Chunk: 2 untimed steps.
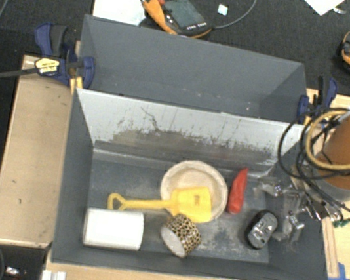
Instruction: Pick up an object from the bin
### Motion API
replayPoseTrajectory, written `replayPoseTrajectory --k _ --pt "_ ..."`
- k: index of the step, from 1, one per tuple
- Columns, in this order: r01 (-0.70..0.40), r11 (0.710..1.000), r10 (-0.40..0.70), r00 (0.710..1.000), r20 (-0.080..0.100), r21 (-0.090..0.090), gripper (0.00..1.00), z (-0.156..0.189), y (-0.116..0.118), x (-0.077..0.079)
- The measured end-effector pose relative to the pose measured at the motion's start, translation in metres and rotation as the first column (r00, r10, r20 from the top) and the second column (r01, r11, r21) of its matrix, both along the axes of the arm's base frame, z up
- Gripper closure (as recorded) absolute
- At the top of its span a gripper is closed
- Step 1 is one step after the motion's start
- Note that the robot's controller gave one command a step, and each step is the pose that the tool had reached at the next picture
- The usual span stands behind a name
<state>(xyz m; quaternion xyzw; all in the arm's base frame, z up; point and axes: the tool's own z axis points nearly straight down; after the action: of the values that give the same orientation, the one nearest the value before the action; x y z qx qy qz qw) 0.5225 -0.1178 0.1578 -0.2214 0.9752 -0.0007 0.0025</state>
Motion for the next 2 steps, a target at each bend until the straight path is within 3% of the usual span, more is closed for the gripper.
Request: replayPoseTrajectory --k 1,2 --pt "0.109 0.994 -0.109 0.994 0.003 -0.001 0.0 0.012 -0.009 -0.019" --pt "-0.227 0.974 0.227 0.974 0.003 -0.001 0.0 -0.069 -0.002 -0.029"
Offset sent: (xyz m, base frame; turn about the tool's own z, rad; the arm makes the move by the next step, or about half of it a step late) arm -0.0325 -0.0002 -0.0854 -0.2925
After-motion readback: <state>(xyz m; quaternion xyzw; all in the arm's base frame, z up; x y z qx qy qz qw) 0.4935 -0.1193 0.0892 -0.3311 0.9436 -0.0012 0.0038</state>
